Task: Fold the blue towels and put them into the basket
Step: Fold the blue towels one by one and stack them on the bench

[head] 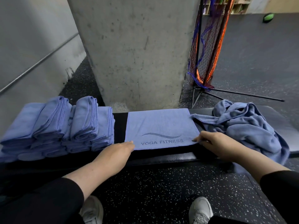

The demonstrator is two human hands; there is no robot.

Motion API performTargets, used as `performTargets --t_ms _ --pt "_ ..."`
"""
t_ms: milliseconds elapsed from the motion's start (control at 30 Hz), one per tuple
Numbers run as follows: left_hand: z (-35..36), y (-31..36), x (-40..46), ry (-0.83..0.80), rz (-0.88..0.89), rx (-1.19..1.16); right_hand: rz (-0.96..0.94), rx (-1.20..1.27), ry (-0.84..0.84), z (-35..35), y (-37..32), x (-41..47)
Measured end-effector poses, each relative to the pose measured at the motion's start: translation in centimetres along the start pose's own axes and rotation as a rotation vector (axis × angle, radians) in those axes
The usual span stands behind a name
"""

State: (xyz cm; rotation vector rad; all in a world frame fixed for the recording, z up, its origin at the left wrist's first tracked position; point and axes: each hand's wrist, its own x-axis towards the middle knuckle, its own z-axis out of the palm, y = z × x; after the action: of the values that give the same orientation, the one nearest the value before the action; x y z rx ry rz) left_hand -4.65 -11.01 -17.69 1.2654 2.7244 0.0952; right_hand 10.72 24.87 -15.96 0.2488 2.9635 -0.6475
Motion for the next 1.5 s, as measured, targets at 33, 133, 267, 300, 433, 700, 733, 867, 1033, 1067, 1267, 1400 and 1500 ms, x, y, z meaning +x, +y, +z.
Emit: performTargets --t_ms 33,133,267,300,433,700,733,867,1033,1067,1267,1400,1500 --pt "-0.6 0.2 -0.5 0.013 0.001 -0.014 0.024 0.012 -0.010 -0.2 -0.1 -0.3" --pt "-2.5 0.5 -1.9 -0.010 0.021 -0.109 0.083 0.027 -0.058 -1.0 -1.1 -1.4" --pt "-3.4 0.2 -3.5 -0.194 0.025 -0.310 0.131 0.072 -0.234 -2.4 -2.8 -3.2" --pt "-3.6 0.1 -3.9 -0.288 0.033 -0.378 0.153 0.100 -0.318 -2.7 -3.4 -3.7" --pt "-3.9 0.5 -5.9 -0.642 -0.062 -0.792 0.212 0.317 -0.533 -3.2 -4.9 -5.5" --pt "-7.1 1.5 -1.5 0.059 -0.249 -0.597 0.191 0.656 0.060 -4.3 -5.6 -1.8" --pt "-7.3 1.6 -0.5 0.154 -0.290 -0.574 0.198 0.609 0.150 -4.6 -5.9 -0.7" --pt "-6.8 1.6 3.3 0.332 -0.438 -0.486 0.215 0.482 0.394 -4.7 -7.2 3.4" --pt "-4.3 1.8 7.0 0.290 -0.393 -0.255 0.249 0.327 0.332 -2.6 -7.1 7.6" --pt "-3.6 1.7 7.6 0.270 -0.385 -0.232 0.252 0.293 0.303 -2.1 -6.9 8.2" --pt "-0.4 0.6 9.7 0.119 -0.347 -0.070 0.263 0.066 0.110 0.3 -5.4 9.6" --pt "-0.3 0.7 8.9 0.109 -0.303 -0.034 0.266 -0.008 0.067 0.2 -6.0 9.1" --pt "-0.5 1.2 7.1 0.076 -0.255 -0.017 0.264 -0.059 -0.020 0.1 -6.3 7.7"
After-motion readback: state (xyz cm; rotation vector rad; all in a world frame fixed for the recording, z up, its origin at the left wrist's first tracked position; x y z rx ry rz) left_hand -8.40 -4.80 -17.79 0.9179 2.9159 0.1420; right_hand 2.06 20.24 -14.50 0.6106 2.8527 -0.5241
